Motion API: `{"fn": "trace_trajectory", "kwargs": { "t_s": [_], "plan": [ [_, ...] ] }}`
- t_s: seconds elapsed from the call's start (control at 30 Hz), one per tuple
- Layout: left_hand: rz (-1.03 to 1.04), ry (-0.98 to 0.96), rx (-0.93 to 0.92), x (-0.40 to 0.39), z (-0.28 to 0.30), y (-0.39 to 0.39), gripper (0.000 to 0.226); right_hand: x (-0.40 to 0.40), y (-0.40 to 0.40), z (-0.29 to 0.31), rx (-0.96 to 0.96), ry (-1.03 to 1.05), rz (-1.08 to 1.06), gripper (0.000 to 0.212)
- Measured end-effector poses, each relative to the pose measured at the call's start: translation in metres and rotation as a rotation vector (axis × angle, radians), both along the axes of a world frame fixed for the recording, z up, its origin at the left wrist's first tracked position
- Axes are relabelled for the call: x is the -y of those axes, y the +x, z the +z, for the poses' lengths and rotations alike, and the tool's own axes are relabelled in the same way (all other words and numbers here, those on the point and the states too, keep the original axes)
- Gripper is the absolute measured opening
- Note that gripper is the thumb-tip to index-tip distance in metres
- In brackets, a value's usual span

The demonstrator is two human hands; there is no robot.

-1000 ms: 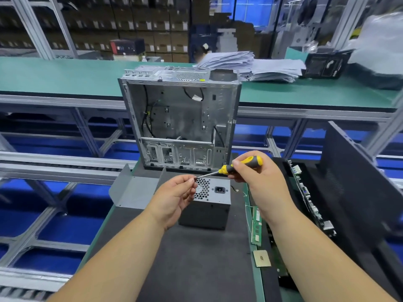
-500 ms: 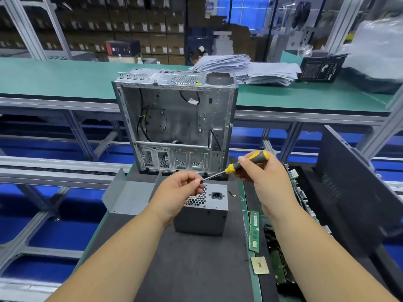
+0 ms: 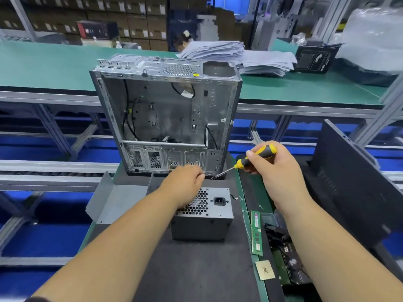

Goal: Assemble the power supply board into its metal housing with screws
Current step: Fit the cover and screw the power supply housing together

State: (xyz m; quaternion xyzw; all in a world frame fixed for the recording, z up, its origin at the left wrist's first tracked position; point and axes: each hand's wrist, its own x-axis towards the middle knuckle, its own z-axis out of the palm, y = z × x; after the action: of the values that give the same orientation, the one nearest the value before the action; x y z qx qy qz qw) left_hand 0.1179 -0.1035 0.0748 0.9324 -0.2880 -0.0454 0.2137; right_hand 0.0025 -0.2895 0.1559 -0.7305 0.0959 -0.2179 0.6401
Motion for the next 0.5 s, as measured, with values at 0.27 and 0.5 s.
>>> {"fn": "trace_trajectory", "kwargs": {
  "t_s": [0.27,0.5],
  "plan": [
    [-0.081,0.13,-0.242,0.003,-0.007,0.004,0.034,-0.005,0.009,0.002,-0.053,-0.098,-0.02,0.006],
    [-0.147,0.109,-0.363,-0.011,-0.004,-0.008,0.023,-0.012,0.008,-0.004,-0.09,-0.138,0.024,0.01]
  ]
}}
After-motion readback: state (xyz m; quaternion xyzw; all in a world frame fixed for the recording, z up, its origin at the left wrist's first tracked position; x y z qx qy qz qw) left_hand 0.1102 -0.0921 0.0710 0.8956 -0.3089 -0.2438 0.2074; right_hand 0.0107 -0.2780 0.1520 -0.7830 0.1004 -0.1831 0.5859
